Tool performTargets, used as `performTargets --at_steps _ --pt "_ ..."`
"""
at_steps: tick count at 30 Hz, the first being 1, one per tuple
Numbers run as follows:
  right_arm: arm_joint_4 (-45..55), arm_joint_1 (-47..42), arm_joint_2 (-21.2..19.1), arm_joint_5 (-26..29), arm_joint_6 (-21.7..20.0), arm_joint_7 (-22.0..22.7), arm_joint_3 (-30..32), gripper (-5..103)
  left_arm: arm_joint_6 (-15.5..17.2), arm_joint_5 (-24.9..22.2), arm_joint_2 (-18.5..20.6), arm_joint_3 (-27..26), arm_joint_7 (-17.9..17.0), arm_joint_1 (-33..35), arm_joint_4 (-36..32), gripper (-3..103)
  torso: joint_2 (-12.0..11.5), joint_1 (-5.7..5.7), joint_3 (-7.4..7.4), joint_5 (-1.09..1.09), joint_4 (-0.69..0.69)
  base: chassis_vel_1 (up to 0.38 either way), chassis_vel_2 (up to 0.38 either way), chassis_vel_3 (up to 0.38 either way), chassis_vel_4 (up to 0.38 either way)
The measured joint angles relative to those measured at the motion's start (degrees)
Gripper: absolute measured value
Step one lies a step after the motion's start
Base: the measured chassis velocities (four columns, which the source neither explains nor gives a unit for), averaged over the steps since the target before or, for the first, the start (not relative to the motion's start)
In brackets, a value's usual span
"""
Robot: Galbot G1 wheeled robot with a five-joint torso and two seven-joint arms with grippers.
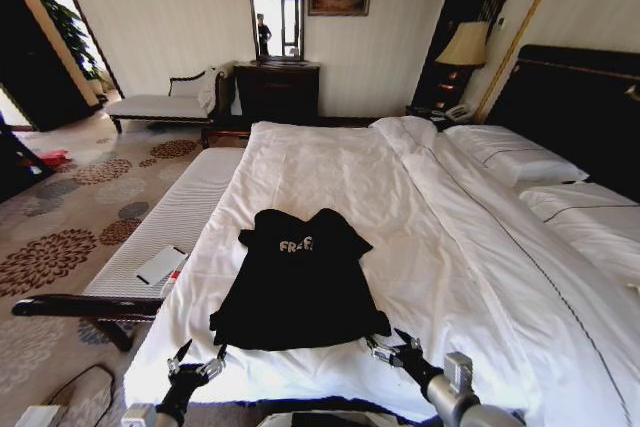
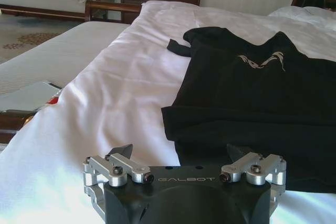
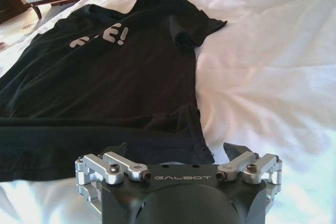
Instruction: Fold the clothes on the bed.
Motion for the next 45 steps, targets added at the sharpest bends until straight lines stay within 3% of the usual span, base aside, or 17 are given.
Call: performTargets --at_steps 5,6,9,16,20,22,28,29,31,33,34,35,37,43,45 --pt "-0.35 0.71 -0.17 0.68 -0.16 0.10 -0.37 100 0.66 0.14 0.11 0.68 0.00 -1.15 0.35 100 0.00 0.00 0.01 0.00 0.00 0.000 0.000 0.000 0.000" --pt "-0.40 0.78 -0.17 0.59 -0.26 0.10 -0.60 91 1.22 0.30 0.16 1.31 -0.01 -1.86 0.57 100 0.00 0.00 0.00 0.00 -0.01 0.000 0.000 0.000 0.000" --pt "-0.54 0.78 -0.14 0.44 -0.28 0.13 -0.74 89 1.96 0.47 0.43 2.41 -0.05 -2.80 0.87 100 0.00 0.00 0.00 0.00 0.00 0.000 0.000 0.000 0.000" --pt "-0.53 0.26 -0.20 0.43 -0.27 0.30 -0.35 88 4.28 1.45 1.19 6.65 -1.26 -7.04 2.37 103 0.00 0.01 0.01 -0.01 -0.01 0.000 0.000 0.000 0.000" --pt "-0.38 0.35 -0.25 0.63 -0.26 0.57 -0.28 89 5.12 1.10 1.19 7.42 -1.98 -7.65 2.48 93 0.00 0.01 0.00 0.00 -0.01 0.000 0.000 0.000 0.000" --pt "-0.36 0.44 -0.27 0.71 -0.26 0.65 -0.29 90 5.12 0.92 1.18 7.38 -1.98 -7.40 2.51 93 0.00 0.02 0.00 0.00 -0.01 0.000 0.000 0.000 0.000" --pt "-0.41 0.59 -0.38 0.89 -0.32 0.68 -0.33 84 4.05 0.79 1.09 7.06 -1.25 -6.35 3.33 66 0.00 0.01 0.00 0.00 0.00 0.000 0.000 0.000 0.000" --pt "-0.42 0.42 -0.38 0.90 -0.32 0.65 -0.36 74 3.88 0.80 1.01 7.04 -1.22 -6.36 3.45 66 0.00 0.01 0.00 0.00 0.00 0.000 0.000 0.000 0.000" --pt "-0.42 0.06 -0.37 0.86 -0.35 0.62 -0.43 68 3.70 0.80 0.92 7.04 -1.17 -6.40 3.52 60 0.00 0.01 0.00 0.00 0.00 0.000 0.000 0.000 0.000" --pt "-0.42 -0.55 -0.14 0.42 -0.38 0.56 -0.63 57 3.35 0.84 0.78 7.04 -1.13 -6.52 3.61 49 0.00 0.01 0.00 0.00 -0.01 0.000 0.000 0.000 0.000" --pt "-0.41 -0.75 -0.03 0.23 -0.38 0.53 -0.70 57 3.21 0.88 0.74 7.03 -1.12 -6.58 3.67 43 0.00 0.01 0.00 0.00 -0.01 0.000 0.000 0.000 0.000" --pt "-0.37 -0.98 0.10 0.02 -0.39 0.51 -0.78 46 2.95 0.95 0.62 6.92 -1.09 -6.75 3.78 38 0.00 0.01 0.00 0.00 -0.01 0.000 0.000 0.000 0.000" --pt "-0.32 -1.05 0.12 -0.01 -0.40 0.51 -0.79 46 2.90 0.94 0.57 6.82 -1.07 -6.87 3.80 38 0.00 0.01 0.00 0.00 -0.01 0.000 0.000 0.000 0.000" --pt "-0.18 -1.19 -0.16 0.02 -0.40 0.57 -0.55 19 2.89 0.14 0.45 5.99 -1.06 -7.39 2.89 11 0.00 0.02 0.01 0.00 -0.01 0.000 0.000 0.000 0.000" --pt "-0.17 -1.23 -0.16 0.03 -0.40 0.59 -0.52 19 2.89 0.07 0.45 5.86 -1.07 -7.20 2.54 6 0.00 0.02 0.00 0.00 -0.01 0.000 0.000 0.000 0.000"
